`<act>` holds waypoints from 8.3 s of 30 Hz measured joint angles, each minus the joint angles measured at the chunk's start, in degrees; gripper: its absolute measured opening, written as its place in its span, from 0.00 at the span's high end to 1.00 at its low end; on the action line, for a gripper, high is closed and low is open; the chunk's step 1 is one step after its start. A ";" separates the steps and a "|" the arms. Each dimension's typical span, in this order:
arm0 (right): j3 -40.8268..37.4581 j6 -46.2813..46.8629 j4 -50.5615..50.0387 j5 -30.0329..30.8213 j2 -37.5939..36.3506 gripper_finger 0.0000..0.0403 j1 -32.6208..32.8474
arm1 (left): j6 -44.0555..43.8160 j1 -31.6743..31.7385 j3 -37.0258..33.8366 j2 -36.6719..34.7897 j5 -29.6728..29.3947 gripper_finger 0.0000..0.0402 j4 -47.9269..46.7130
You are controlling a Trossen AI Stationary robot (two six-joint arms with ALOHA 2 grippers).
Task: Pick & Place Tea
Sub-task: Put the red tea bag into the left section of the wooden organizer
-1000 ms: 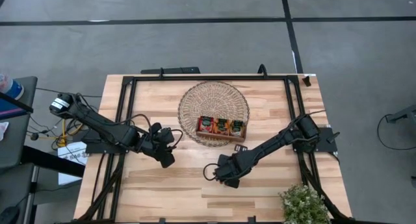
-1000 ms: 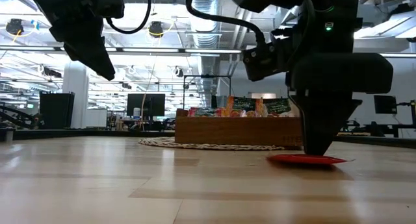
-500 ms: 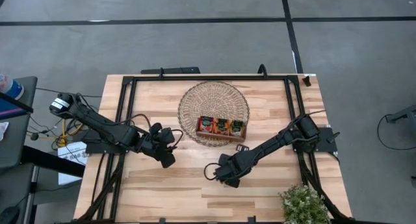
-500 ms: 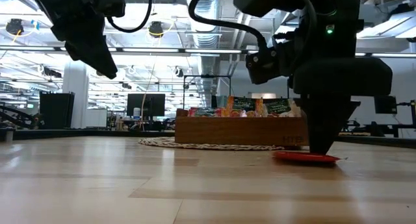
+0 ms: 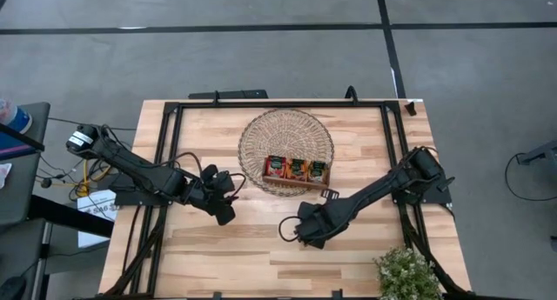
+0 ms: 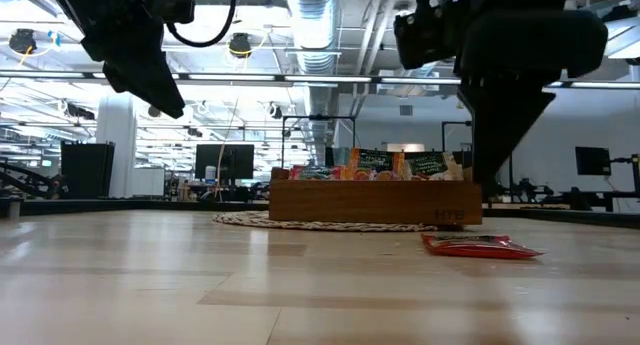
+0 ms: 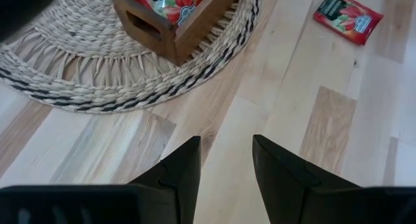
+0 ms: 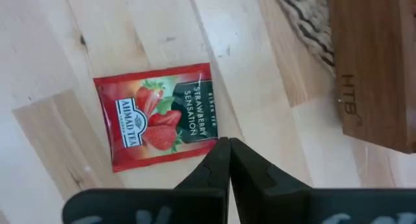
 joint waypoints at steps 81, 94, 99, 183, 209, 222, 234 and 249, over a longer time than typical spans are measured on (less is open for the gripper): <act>23.90 -43.83 -10.62 39.29 -0.04 1.00 -1.28 | -8.20 11.28 9.06 0.00 15.78 0.67 30.11; 26.25 -53.07 -2.82 41.96 -0.10 1.00 -1.63 | -15.61 15.68 12.24 -0.02 15.68 0.67 25.76; 26.23 -56.57 -0.44 41.28 -0.10 1.00 -2.39 | -15.43 15.65 12.24 -0.02 15.45 0.67 24.46; 29.89 -45.69 -10.71 33.29 -0.20 0.71 -4.86 | 3.05 16.24 12.00 0.34 3.19 1.00 19.43; 22.62 0.86 -32.53 22.79 -2.70 0.62 5.32 | 13.96 24.17 -15.56 24.51 6.84 1.00 93.64; 19.30 2.06 -32.40 12.94 -2.70 0.65 6.35 | 16.69 24.79 -15.56 30.10 8.87 1.00 97.94; 19.30 2.00 -32.06 12.61 -2.70 0.67 6.22 | 15.16 28.34 -19.72 30.10 11.38 1.00 100.34; 19.30 1.43 -29.79 12.35 -2.66 0.67 3.27 | 16.29 29.40 -21.53 30.05 14.79 1.00 107.41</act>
